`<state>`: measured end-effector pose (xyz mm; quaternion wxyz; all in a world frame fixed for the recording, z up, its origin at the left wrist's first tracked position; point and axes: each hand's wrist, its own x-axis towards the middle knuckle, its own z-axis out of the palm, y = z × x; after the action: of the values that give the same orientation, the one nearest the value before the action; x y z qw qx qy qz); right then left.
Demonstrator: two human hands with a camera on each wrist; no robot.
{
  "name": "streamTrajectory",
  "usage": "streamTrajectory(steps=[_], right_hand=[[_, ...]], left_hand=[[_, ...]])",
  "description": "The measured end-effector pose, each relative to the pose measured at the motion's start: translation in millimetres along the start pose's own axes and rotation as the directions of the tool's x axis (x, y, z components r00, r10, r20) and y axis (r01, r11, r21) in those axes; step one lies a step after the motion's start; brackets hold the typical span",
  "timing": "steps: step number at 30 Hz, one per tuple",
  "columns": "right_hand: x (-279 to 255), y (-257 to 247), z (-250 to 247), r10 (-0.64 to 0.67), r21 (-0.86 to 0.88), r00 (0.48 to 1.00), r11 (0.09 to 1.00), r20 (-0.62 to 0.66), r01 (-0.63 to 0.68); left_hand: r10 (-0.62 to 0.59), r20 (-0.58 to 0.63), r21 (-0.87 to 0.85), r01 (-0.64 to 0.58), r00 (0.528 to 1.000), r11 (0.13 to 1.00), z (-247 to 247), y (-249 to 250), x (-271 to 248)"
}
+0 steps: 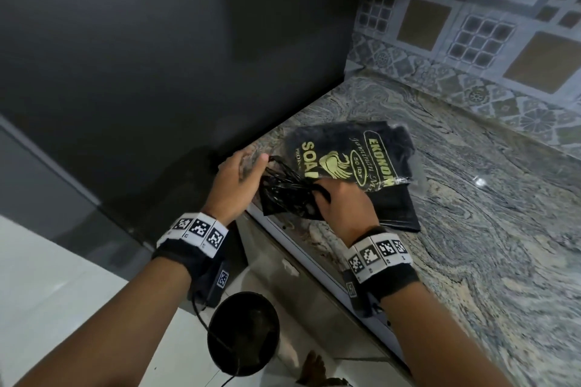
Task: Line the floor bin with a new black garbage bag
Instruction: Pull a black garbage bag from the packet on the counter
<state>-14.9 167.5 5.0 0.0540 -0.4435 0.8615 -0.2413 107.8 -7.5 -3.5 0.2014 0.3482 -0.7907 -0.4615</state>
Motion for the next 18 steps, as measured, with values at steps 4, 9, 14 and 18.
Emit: streamTrajectory(steps=[4, 9, 14, 18], right_hand=[[-11.0, -11.9, -0.6, 0.025, 0.020, 0.999, 0.999, -0.034, -0.024], [-27.2, -27.1, 2.8, 0.027, -0.020, 0.998, 0.999, -0.048, -0.028], [-49.4, -45.4, 5.1, -0.001, -0.064, 0.998, 0.998, -0.058, -0.003], [-64.2, -65.1, 7.6, -0.065, -0.057, 0.997, 0.996, -0.047, 0.062]], left_hand=[[-0.181, 0.187, -0.155, 0.211, 0.965, 0.965, -1.0, 4.9, -38.8], [-0.248, 0.305, -0.392, 0.359, 0.919, 0.847, 4.1, 10.5, -57.7], [-0.190, 0.232, -0.483, 0.283, 0.954, 0.829, -6.3, 19.3, -71.8], [-0.178, 0.196, -0.472, 0.252, 0.964, 0.845, -24.3, 24.9, -90.2]])
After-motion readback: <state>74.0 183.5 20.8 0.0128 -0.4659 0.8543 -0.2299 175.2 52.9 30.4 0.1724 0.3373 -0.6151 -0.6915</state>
